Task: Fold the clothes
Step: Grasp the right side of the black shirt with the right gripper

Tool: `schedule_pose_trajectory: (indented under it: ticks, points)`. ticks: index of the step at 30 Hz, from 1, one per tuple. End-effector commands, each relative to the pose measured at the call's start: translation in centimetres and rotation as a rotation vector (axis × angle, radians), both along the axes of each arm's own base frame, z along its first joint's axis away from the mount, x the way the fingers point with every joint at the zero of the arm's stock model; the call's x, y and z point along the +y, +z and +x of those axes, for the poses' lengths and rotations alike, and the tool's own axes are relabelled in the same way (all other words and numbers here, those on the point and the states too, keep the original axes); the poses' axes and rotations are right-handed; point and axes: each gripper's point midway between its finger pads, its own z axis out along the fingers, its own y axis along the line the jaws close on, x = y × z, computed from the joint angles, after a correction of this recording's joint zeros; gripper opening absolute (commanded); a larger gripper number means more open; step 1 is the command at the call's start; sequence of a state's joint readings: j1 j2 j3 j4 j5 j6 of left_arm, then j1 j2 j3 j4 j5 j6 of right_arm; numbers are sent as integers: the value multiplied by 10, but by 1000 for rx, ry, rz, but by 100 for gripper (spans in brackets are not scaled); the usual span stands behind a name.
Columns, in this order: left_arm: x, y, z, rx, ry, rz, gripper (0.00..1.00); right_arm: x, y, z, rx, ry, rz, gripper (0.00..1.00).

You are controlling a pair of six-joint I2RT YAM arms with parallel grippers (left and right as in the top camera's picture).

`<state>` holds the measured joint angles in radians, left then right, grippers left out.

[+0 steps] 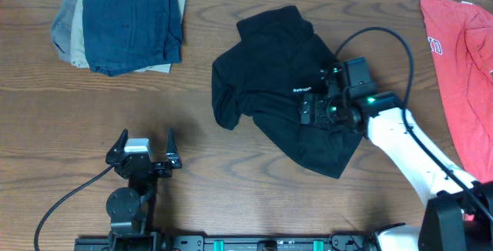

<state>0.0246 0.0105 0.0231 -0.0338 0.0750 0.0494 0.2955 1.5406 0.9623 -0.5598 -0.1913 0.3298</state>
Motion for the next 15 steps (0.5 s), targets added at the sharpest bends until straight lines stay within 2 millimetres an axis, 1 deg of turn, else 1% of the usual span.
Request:
schedule_pose_trajectory:
  ticks: [1, 15]
  points:
    - [-1, -15, -1, 42, -8, 0, 98, 3, -5, 1, 2, -6, -23, 99]
    - [-1, -15, -1, 42, -8, 0, 98, 4, -5, 1, 5, -3, -16, 99]
